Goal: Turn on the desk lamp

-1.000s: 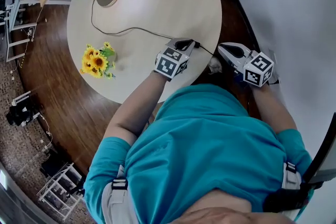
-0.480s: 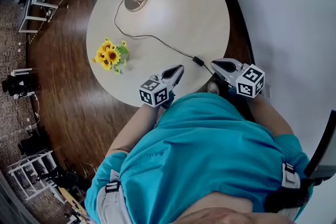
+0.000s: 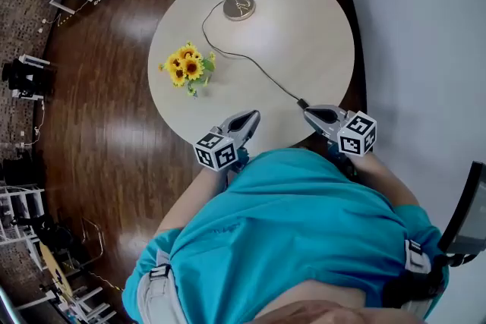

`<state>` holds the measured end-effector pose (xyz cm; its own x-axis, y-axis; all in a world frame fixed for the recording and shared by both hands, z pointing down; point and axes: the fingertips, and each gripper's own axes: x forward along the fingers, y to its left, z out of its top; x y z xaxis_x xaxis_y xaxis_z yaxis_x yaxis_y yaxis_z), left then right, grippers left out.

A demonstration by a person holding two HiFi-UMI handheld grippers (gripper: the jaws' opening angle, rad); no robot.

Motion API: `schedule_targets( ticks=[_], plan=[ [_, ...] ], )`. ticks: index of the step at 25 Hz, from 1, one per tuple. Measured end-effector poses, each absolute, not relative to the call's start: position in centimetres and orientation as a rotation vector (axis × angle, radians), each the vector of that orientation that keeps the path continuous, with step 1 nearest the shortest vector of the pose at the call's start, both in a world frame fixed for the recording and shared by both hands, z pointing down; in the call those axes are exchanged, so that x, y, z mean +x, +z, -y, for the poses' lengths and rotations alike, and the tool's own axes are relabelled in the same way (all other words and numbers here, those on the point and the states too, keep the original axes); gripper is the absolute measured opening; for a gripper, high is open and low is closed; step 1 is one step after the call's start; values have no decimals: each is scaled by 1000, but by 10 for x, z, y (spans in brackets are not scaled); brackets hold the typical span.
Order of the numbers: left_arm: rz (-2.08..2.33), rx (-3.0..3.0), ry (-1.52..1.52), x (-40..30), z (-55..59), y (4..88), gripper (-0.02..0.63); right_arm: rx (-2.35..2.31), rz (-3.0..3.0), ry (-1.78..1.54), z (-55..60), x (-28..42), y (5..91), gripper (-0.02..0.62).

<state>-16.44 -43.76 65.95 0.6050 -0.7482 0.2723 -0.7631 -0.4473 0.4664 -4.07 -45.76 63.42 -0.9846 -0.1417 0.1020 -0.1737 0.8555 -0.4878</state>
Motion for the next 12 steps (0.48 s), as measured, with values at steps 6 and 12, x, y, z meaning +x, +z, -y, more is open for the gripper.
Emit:
schedule_targets(
  ticks=[6, 12],
  plan=[
    [1192, 2389, -49, -225, 356, 628, 26, 252, 2950, 703, 379, -99, 609, 2],
    [1072, 2515, -70, -285, 297, 619, 26, 386, 2955, 774, 316, -159, 608, 2]
  ],
)
